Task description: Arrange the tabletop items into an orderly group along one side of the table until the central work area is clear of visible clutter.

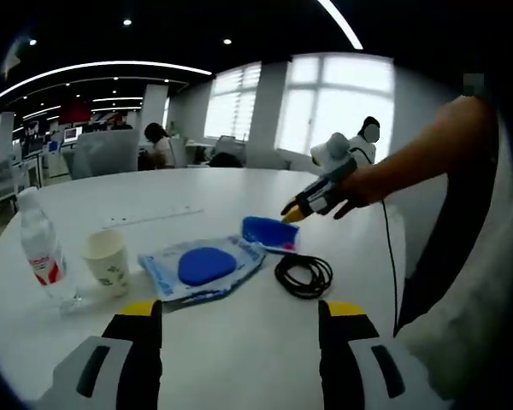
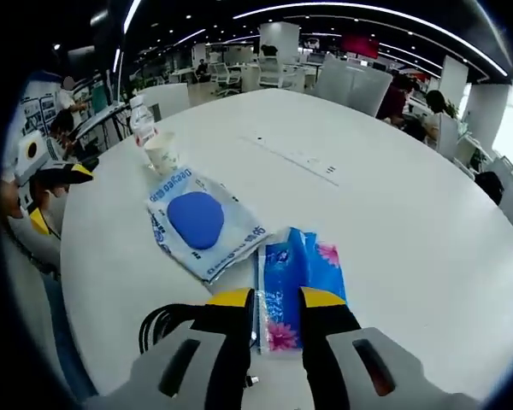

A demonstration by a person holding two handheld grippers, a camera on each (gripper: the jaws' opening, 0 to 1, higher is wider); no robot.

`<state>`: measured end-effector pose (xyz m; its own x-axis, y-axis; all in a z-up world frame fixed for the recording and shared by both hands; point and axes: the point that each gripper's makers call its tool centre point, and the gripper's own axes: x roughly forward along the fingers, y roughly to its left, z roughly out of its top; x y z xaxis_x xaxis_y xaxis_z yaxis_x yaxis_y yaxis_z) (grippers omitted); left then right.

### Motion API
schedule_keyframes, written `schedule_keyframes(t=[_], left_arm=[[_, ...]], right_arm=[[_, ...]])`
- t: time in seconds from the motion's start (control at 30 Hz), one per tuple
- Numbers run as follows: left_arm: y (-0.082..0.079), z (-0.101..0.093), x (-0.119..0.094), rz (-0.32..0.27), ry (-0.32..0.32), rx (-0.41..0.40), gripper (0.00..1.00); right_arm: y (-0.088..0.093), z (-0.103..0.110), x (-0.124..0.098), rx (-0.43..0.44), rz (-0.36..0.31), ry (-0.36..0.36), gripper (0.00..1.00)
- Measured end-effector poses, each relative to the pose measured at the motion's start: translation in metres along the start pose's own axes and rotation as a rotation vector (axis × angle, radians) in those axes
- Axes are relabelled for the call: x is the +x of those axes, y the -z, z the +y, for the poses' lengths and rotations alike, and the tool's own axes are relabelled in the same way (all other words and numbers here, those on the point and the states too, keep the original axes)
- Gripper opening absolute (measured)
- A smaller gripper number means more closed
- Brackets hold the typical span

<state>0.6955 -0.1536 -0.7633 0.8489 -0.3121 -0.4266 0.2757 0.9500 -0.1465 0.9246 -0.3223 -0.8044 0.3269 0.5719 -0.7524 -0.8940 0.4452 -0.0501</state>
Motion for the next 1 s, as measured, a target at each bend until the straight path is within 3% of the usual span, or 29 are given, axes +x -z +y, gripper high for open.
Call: schedule_keyframes(t=[0.3,0.6,1.0], left_arm=[[-0.002,0.002,-0.002,-0.002,-0.018,-0.005,0.74],[-0.005,0.005,-0.006,-0.009,-0.038,-0.01,0.74],[-0.003,0.009,-0.012,-0.002,-0.059,0.002,0.75]], right_arm=[[0.007,-0.012,0.014,-0.036,0.092,0.019,0.14],[0.004,-0.017,0.023,-0.058,0.12,0.014,0.14],[0.021,-0.022,0.029,-0.085,0.216,0.021,0.13]])
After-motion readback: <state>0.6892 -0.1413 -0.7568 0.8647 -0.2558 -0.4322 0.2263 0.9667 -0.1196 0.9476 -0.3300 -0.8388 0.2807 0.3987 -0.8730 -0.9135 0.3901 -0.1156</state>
